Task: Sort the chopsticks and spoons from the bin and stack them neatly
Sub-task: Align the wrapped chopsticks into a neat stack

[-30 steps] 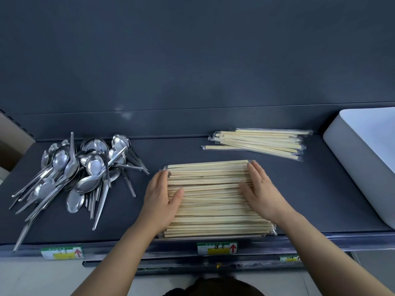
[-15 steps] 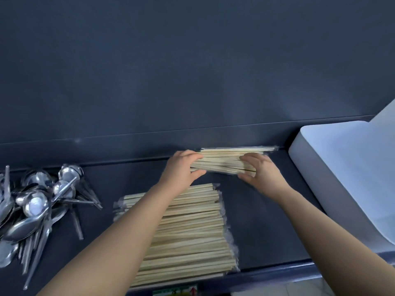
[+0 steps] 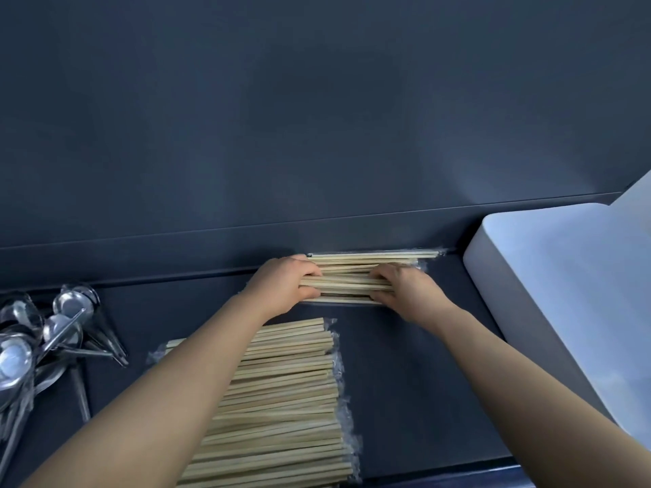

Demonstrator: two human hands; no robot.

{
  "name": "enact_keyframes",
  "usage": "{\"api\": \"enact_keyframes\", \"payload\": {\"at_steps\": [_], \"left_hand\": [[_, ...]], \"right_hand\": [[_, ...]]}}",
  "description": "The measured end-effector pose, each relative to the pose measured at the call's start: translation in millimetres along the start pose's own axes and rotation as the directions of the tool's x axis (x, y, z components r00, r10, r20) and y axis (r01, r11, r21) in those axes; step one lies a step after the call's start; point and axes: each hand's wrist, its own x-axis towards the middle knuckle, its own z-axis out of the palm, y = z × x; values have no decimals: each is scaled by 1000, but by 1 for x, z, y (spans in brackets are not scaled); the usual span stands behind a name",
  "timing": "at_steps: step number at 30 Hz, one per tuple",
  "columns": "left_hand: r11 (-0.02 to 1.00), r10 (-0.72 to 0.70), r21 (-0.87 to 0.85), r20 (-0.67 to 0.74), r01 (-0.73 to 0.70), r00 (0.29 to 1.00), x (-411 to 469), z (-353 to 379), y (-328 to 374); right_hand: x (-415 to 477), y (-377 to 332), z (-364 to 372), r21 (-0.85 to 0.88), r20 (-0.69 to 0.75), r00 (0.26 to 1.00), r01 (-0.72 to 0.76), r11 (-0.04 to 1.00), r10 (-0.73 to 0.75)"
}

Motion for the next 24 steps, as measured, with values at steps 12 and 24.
{"api": "enact_keyframes", "payload": {"at_steps": [12,24], "left_hand": [[1000,3,-4,-56,-3,998,-18,-21,2],[980,-149,-143,-67,138,987,-152,-14,-64]], "right_hand": [[-6,-26,-13,-136,-122,988,74,988,-91],[-43,-110,33,51,6,939,344,937,-345]]}}
